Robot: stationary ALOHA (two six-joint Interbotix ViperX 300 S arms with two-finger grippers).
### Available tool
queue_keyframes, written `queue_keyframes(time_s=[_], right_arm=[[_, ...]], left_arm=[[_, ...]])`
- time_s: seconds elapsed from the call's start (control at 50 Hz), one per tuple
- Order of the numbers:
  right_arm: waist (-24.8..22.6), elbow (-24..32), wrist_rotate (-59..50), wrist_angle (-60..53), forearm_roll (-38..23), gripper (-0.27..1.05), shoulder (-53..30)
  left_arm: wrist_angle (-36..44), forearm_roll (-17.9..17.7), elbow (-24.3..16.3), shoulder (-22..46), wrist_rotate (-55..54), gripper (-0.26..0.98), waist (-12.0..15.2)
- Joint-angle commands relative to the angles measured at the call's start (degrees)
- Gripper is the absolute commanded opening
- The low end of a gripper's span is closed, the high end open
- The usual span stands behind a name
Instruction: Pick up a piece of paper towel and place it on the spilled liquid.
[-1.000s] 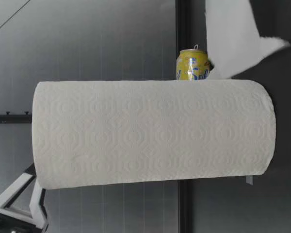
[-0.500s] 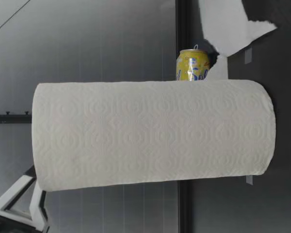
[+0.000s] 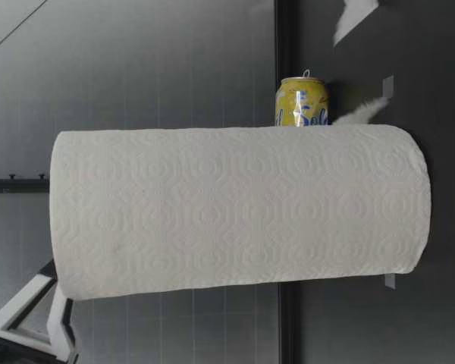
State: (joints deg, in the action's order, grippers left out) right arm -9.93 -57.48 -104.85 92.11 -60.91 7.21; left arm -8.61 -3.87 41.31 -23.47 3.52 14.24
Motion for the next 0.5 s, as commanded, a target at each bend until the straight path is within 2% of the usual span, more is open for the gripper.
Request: queue_keyframes(time_s=[0.0,0.16,0.28,0.48], right_arm=[[0.3,2.3,0.6,-6.0,-1.5,-0.09,1.9],[0.4,3.0,4.6,-23.6,-4.2,-0.09,4.6],[3.3,1.0,5.3,-34.1,-7.9,-0.09,7.9],[4.0,-0.5,4.4,-37.3,-15.7,-0.09,17.9]], left_arm=[[-0.6,-0.4,2.5,1.2,-0.6,0.12,0.5],[-0.7,-1.0,2.5,1.2,-0.4,0.12,0.5],[-0.6,-1.3,2.3,1.4,-0.4,0.12,0.4],[-0.4,-1.8,2.2,1.5,-0.6,0.12,0.4]])
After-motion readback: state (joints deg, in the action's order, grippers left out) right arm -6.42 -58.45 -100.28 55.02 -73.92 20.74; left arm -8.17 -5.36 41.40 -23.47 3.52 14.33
